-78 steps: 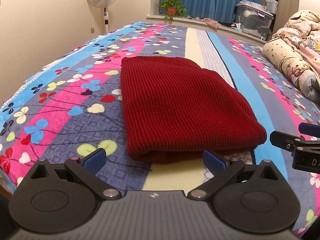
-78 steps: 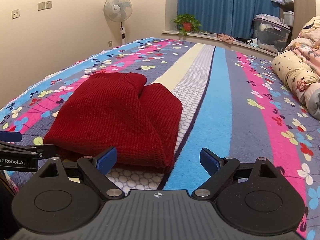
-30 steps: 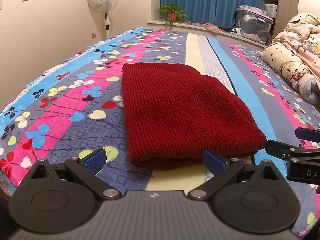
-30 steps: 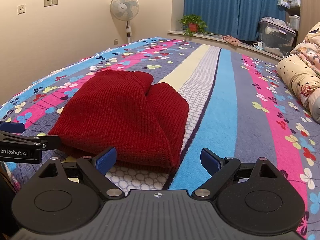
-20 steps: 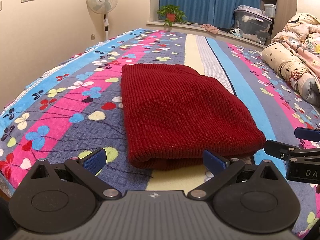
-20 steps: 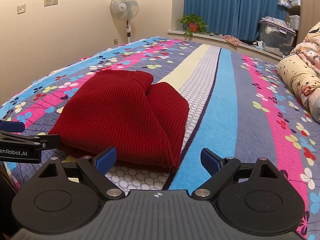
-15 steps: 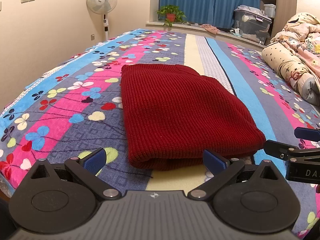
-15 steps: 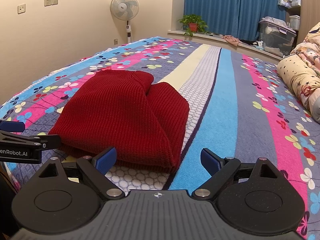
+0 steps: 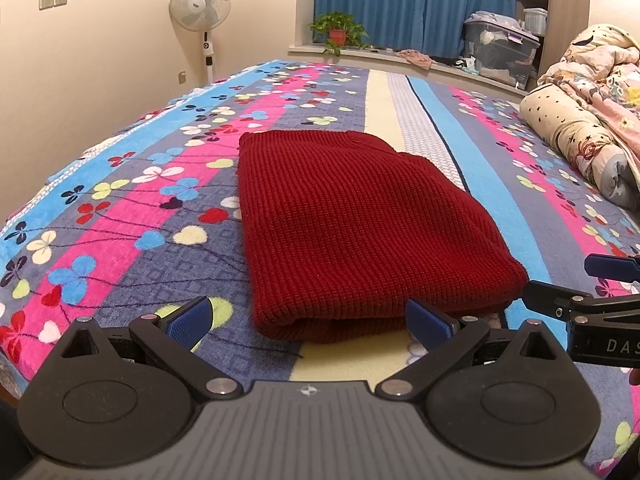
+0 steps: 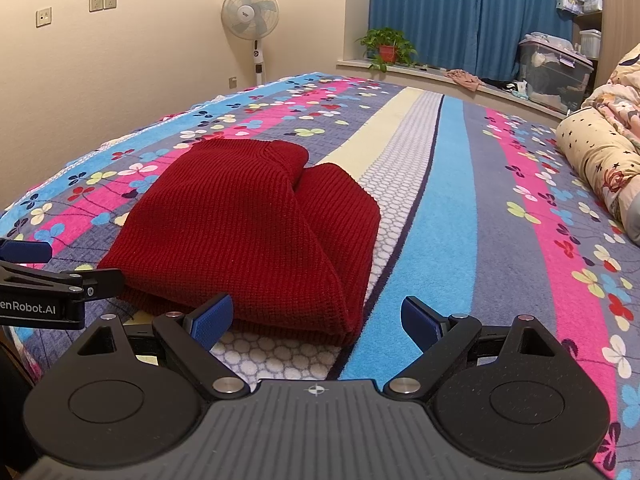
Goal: Fold small clothes
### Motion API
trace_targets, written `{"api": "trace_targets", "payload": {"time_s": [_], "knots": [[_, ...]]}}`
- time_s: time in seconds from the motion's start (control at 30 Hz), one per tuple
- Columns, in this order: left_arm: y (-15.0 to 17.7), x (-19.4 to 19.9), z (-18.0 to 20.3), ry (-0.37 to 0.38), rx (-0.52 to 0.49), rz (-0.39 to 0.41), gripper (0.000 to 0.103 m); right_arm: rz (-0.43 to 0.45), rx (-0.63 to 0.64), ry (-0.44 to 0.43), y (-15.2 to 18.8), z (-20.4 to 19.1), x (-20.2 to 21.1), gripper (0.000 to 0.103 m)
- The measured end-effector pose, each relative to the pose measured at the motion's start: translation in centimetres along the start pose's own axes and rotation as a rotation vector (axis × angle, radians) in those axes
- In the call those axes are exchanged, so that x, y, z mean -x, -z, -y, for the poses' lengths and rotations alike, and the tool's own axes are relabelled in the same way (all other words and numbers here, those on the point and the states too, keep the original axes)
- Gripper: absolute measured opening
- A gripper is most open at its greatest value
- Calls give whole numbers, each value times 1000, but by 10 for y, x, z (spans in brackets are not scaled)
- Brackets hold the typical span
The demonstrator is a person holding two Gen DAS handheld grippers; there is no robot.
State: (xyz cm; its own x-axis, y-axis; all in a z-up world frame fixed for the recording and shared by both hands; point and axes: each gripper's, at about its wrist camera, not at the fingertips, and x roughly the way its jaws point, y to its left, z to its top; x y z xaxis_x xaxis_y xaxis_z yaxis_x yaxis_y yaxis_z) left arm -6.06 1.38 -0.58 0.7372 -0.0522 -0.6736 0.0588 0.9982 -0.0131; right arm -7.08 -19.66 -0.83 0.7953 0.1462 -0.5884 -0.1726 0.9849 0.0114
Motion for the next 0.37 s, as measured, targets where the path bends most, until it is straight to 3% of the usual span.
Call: {"api": "trace_targets", "payload": {"time_s": [0.37], "knots": [[1, -1, 3, 10, -7, -1, 103, -2, -2, -2, 2, -1, -2, 91]]}}
